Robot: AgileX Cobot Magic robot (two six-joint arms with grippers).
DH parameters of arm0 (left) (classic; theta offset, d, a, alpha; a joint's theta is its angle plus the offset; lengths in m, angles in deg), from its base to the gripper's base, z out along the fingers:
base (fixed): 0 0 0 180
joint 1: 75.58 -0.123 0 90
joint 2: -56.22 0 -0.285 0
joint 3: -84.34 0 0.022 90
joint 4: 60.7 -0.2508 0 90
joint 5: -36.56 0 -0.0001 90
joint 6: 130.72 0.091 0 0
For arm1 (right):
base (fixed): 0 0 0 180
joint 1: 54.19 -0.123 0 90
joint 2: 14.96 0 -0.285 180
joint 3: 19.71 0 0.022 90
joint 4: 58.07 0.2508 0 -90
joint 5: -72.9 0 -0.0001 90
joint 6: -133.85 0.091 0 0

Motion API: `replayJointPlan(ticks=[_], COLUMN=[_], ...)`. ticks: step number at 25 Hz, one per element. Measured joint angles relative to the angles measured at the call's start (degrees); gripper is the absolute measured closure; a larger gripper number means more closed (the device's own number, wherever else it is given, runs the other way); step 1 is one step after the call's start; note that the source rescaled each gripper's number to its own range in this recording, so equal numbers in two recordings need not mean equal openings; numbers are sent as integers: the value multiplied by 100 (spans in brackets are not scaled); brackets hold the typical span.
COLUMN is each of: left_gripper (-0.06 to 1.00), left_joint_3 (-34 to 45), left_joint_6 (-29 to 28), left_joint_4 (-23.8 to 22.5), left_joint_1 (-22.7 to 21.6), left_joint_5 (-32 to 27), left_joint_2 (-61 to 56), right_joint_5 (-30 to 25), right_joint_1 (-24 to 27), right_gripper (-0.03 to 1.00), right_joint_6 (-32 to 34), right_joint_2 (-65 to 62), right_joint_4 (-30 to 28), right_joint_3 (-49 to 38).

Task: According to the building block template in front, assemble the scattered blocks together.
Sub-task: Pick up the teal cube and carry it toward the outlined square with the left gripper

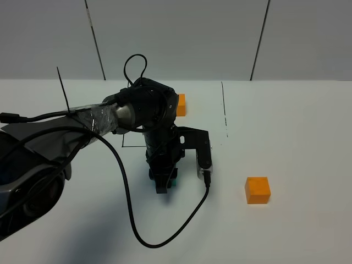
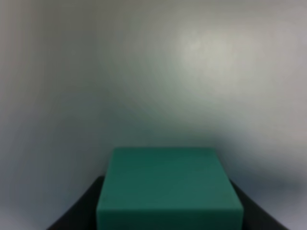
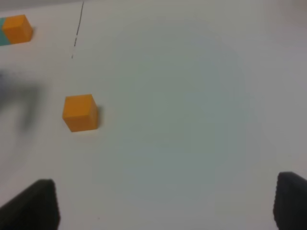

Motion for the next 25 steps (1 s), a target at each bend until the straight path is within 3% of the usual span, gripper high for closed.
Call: replayJointPlan(ticks=[15,18,22,23,25], left_gripper=[92,64,11,3,-5], left_joint_3=[-18,-18,-18,-18,-18], left_joint_6=[-78,-128,-318,-354,-400], left_joint_4=[0,8,8,1,-52], left_joint_1=[0,0,0,0,0], left_joint_5=[-29,-62,-108,-140,-250], left_joint_2=[23,17,-95,-128,-202], right_joint_5=[0,0,0,0,0], right_joint_1=[0,0,0,0,0], right_gripper=[19,19,19,19,19], right_joint_6=[0,0,0,0,0], right_joint_2=[0,0,0,0,0], right_joint_4=[0,0,0,0,0], right_joint_3=[0,0,0,0,0])
